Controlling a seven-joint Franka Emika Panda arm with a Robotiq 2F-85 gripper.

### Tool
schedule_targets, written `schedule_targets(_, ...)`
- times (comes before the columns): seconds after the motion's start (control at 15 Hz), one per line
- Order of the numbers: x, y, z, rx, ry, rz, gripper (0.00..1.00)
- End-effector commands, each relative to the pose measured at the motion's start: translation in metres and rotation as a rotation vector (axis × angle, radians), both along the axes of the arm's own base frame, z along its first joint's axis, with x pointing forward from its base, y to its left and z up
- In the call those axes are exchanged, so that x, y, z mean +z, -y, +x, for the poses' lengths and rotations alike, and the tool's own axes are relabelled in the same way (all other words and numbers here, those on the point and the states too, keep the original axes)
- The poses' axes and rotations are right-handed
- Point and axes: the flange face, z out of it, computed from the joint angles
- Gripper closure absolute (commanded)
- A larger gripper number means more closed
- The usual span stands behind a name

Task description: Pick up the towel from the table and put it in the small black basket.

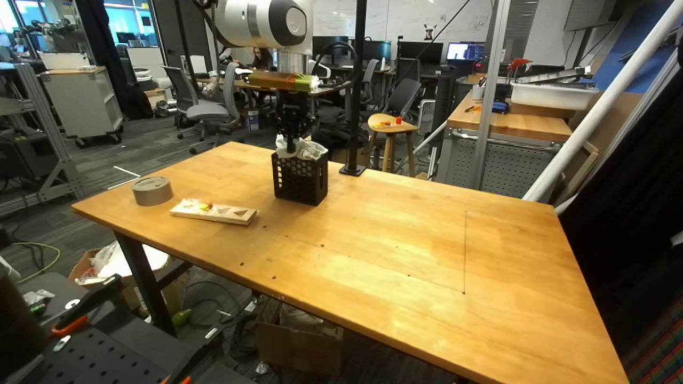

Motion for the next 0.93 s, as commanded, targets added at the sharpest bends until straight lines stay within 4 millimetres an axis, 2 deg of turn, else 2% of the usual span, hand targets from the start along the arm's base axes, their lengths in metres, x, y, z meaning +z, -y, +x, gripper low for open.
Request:
schedule_targets(0.0, 0.002, 0.0, 0.028, 0.069, 0.01, 0.003, 0.99)
schedule_targets(0.47, -0.014, 0.001, 0.046, 0.113, 0.016, 0.034, 0.99)
schedule_targets(0.87, -0.05, -0.006, 0.052, 0.126, -0.025, 0.072, 0.99)
